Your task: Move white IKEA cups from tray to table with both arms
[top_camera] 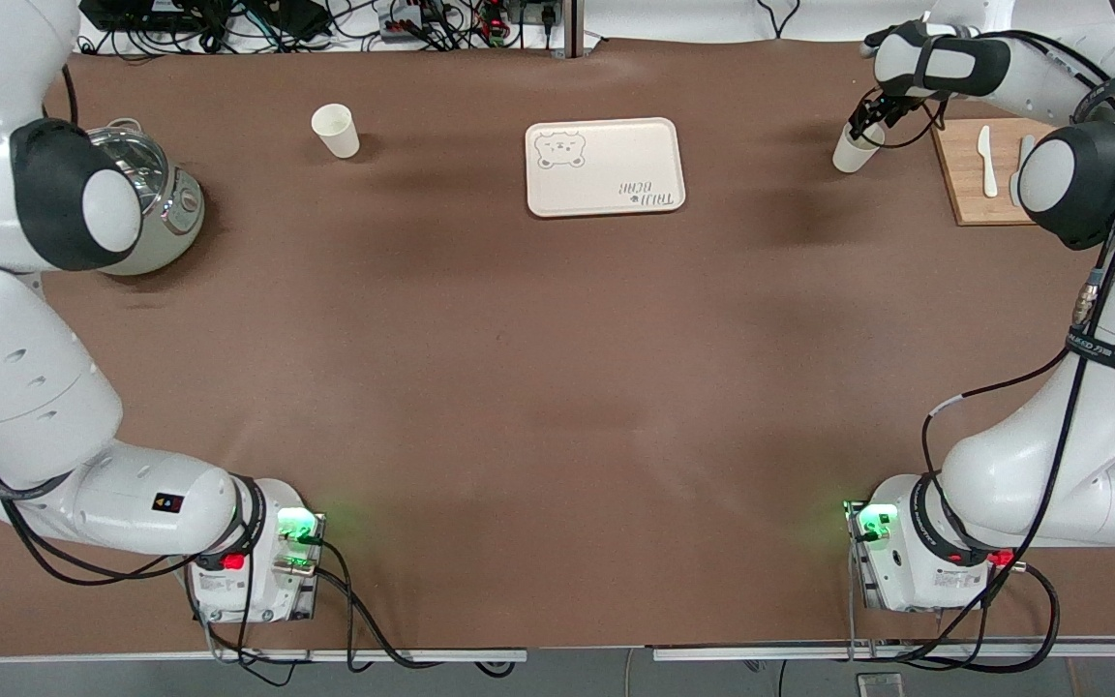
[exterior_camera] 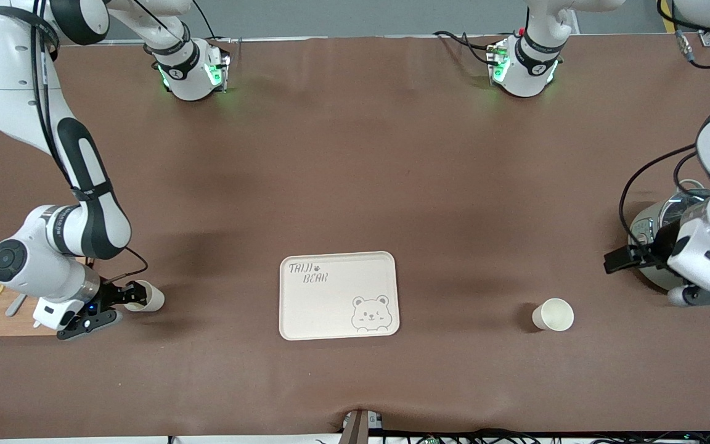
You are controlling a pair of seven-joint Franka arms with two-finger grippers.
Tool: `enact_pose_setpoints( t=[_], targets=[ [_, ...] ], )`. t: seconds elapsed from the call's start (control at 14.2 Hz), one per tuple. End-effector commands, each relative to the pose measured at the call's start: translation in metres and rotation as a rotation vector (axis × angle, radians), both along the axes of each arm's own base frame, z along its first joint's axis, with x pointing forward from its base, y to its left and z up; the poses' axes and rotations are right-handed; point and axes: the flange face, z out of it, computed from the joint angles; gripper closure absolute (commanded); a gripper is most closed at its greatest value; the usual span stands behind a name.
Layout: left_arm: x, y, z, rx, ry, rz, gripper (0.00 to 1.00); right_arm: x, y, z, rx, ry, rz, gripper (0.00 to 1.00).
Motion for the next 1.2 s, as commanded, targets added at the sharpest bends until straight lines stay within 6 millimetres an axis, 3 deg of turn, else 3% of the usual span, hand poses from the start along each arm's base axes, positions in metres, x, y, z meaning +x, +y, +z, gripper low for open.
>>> enact_pose_setpoints(
  t=[0.0, 0.28, 0.42, 0.71, 0.85, 1.13],
  targets=[
    [-0.027, 0.005, 0.038, -0.02, 0.012, -0.019, 0.0, 0.005, 0.003, 0.051, 0.015, 0.053, 0.017, 0.0],
    [-0.056, 0.006, 0.084, -0.032, 0.001, -0.025, 0.0, 0.002, 0.011, 0.142, 0.023, 0.122, 0.029, 0.0],
    [-0.07, 0.008, 0.099, -0.037, 0.008, -0.026, 0.0, -0.012, 0.021, 0.192, 0.023, 0.155, -0.021, 0.0],
    [-0.101, 0.014, 0.111, -0.022, 0.011, -0.029, 0.0, -0.049, 0.035, 0.296, 0.02, 0.114, -0.261, 0.0],
    [-0.113, 0.018, 0.115, -0.026, 0.01, -0.027, 0.0, -0.056, 0.037, 0.314, 0.025, 0.102, -0.386, 0.0],
    [-0.115, 0.017, 0.116, -0.024, 0.011, -0.029, 0.0, -0.053, 0.045, 0.31, 0.022, 0.096, -0.413, 0.0]
  ],
)
